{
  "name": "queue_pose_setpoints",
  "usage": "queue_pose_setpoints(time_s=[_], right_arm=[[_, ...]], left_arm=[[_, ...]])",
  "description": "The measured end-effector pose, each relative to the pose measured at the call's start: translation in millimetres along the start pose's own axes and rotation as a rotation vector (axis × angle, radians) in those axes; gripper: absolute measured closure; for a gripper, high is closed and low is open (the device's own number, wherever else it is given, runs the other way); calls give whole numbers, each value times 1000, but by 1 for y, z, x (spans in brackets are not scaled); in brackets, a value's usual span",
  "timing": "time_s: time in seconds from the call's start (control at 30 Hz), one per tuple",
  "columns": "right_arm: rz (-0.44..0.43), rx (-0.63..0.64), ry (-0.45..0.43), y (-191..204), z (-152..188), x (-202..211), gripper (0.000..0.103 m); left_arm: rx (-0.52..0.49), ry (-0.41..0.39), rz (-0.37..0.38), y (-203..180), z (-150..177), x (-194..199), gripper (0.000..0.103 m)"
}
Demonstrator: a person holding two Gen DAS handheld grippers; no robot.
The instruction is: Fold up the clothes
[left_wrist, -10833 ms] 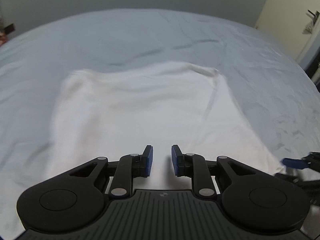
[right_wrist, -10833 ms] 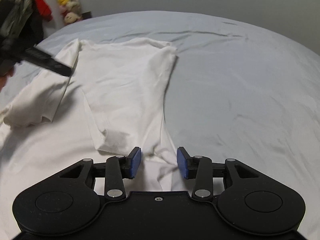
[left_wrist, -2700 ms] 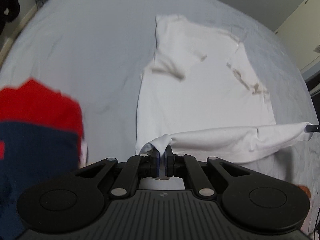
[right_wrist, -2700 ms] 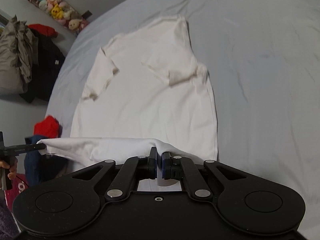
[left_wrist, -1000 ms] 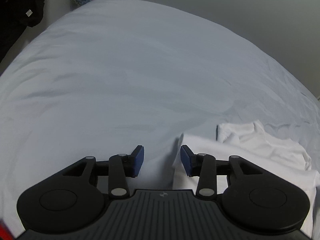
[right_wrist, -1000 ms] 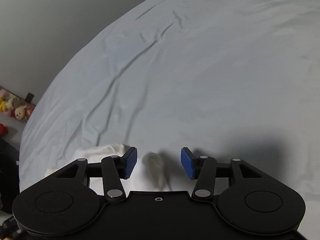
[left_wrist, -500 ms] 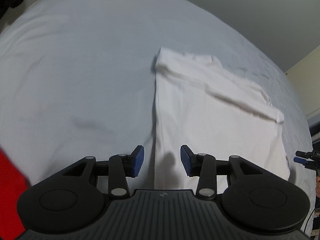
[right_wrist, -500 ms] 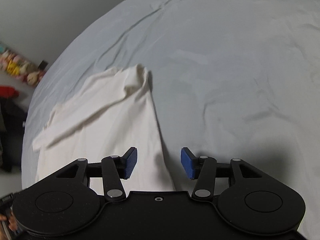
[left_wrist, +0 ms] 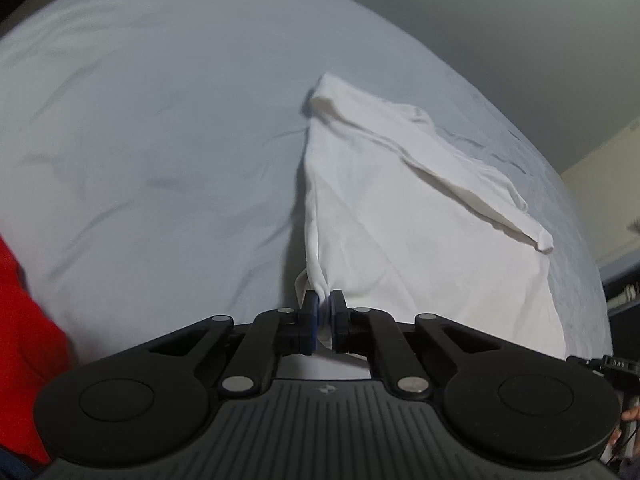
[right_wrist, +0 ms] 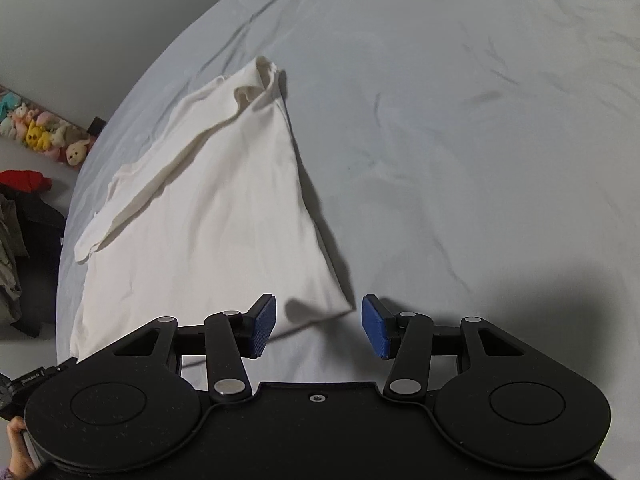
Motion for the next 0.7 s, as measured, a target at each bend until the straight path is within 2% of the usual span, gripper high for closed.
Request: queue_pose_setpoints(time_s=[0.2, 0.3, 0.43, 0.5, 0.57, 0.7], right_arm=[[0, -9, -6, -2, 2, 0, 56], [-7, -16, -16, -2, 1, 3, 56], [-6, -46, -27, -9, -1, 10, 55], [-12, -65, -29, -13, -1, 12, 55], [-27, -105, -30, -18, 1, 12, 55], [-47, -148, -32, -22, 5, 11, 55]], left_arm=[[-109, 5, -79, 7, -4, 7, 97], [-77, 16, -147, 25, 0, 7, 96], [-7, 38, -113, 38, 10, 12, 96], [-8, 44, -89, 33, 14, 12, 87], [-12, 41, -70, 26, 17, 12, 74], [42, 43, -46, 16, 18, 4, 70]])
Point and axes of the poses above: each gripper's, at about its wrist camera, not at the fingertips, and x roughly against the way its jaws point, y to its left, z to its underside, the point moved 8 cm from there along -x, roughly the way its jaws point, and after that the axes turned 9 degrees about -z, right-handed, at the moved point
